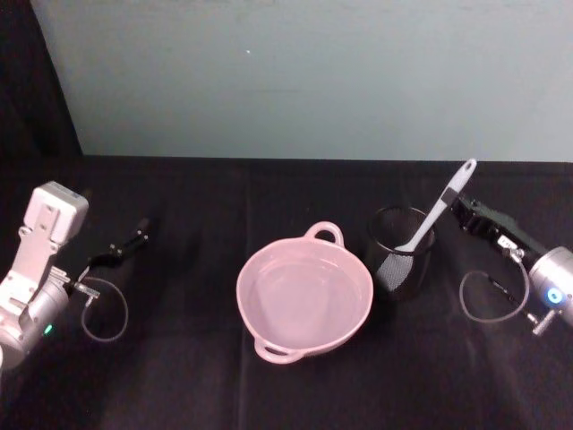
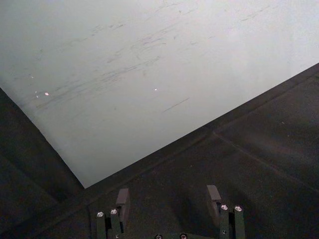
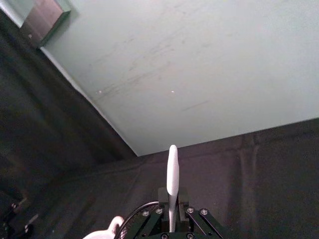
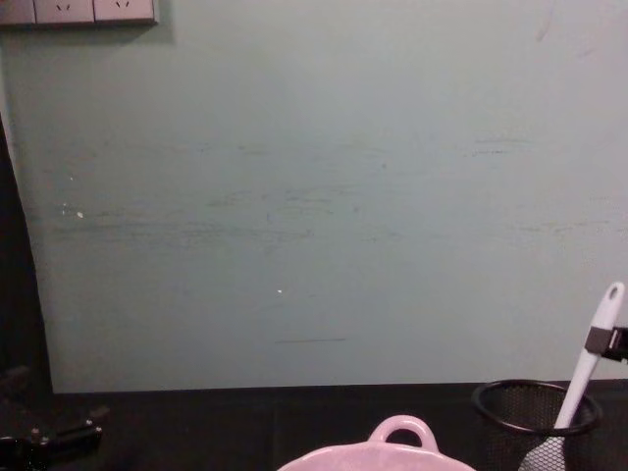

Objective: Use the one hand to pick up the spoon and stir the clear water in the bowl.

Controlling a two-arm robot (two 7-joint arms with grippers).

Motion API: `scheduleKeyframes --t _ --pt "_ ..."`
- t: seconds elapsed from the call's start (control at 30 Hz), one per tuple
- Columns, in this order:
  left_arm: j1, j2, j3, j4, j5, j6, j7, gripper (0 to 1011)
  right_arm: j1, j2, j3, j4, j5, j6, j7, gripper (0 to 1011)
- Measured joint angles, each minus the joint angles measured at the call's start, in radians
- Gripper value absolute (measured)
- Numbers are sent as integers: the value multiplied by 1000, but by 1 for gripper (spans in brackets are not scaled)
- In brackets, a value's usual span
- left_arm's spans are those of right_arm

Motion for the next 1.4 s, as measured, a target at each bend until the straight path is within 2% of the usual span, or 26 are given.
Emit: scheduleKeyframes --t 0.23,0.47,0.57,0.83,1.13,1.4 --pt "0 0 0 0 0 0 0 1005 12 46 -26 -58 -68 -13 15 108" --pt "0 0 0 0 0 0 0 1005 40 102 -38 -152 -150 9 9 108" --pt "0 0 0 0 0 0 0 1005 61 130 -44 -209 -203 24 2 108" --pt "0 0 0 0 0 0 0 1005 110 170 -64 -291 -308 61 -1 108" --pt "0 0 0 0 0 0 0 1005 167 162 -76 -339 -341 100 48 108" --pt "0 0 0 0 0 0 0 1005 221 130 -108 -325 -323 124 117 108"
